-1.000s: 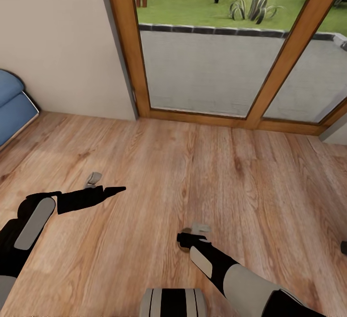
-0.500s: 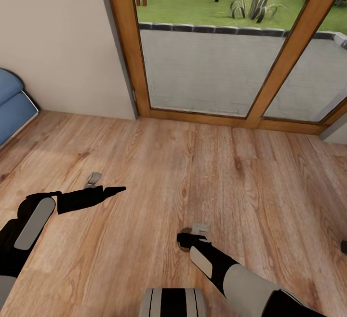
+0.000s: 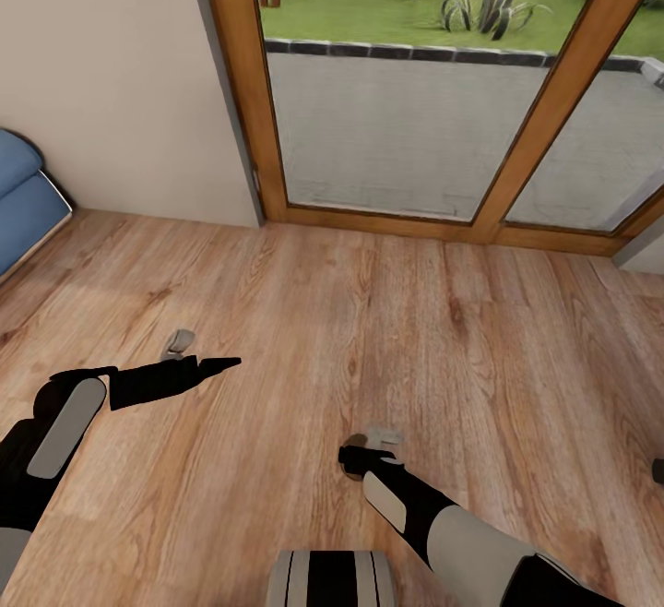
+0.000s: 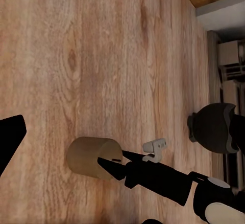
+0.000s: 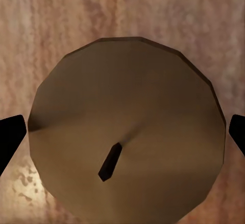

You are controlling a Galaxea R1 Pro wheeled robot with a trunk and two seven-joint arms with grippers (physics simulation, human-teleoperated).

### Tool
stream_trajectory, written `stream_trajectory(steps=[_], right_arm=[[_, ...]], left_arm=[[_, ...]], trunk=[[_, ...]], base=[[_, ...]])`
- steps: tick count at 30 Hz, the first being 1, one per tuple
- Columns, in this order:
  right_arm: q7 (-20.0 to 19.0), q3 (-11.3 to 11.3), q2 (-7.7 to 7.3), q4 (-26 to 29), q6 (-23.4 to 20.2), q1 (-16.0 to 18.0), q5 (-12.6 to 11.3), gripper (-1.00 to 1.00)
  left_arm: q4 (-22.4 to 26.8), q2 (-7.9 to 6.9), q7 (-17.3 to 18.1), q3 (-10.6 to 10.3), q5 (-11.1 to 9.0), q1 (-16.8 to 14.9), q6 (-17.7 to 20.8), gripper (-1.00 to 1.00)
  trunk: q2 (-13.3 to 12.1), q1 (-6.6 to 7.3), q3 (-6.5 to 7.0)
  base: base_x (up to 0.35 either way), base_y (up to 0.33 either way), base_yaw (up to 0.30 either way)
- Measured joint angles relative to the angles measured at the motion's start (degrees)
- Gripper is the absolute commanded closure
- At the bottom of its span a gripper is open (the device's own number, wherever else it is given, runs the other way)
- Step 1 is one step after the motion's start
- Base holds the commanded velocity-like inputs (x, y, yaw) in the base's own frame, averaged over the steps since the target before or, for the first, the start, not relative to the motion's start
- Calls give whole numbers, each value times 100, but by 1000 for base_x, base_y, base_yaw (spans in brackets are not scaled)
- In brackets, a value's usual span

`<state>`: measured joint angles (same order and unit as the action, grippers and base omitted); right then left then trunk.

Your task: Place each of the two pumpkins and all three candles from the living room inside a cabinet in the living room (use any cabinet), then make sure every cabinet is closed, and position the cauldron so it is next to a table in the living room.

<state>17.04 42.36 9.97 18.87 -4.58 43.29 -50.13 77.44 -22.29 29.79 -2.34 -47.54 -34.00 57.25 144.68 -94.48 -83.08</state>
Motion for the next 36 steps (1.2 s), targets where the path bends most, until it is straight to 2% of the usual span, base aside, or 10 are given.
stream_trajectory(steps=[4,14,15,36], right_arm=[[-7,2,2,103,-1,2,14,-100],[-7,1,3,102,-2,2,17,-100],[-3,3,3,100,-3,2,15,100],[-1,-4,-6,112,-4,3,43,100]], left_arm=[[-1,0,1,-1,4,0,-1,-100],[-1,0,1,-1,-1,-2,0,-100],[-1,0,1,0,0,-1,0,-100],[-1,0,1,0,-1,0,0,-100]], trunk=[[3,-4,-43],[3,-4,-44],[3,-4,-44],[3,-4,-44]], base=[[0,0,0],[0,0,0],[0,0,0],[0,0,0]])
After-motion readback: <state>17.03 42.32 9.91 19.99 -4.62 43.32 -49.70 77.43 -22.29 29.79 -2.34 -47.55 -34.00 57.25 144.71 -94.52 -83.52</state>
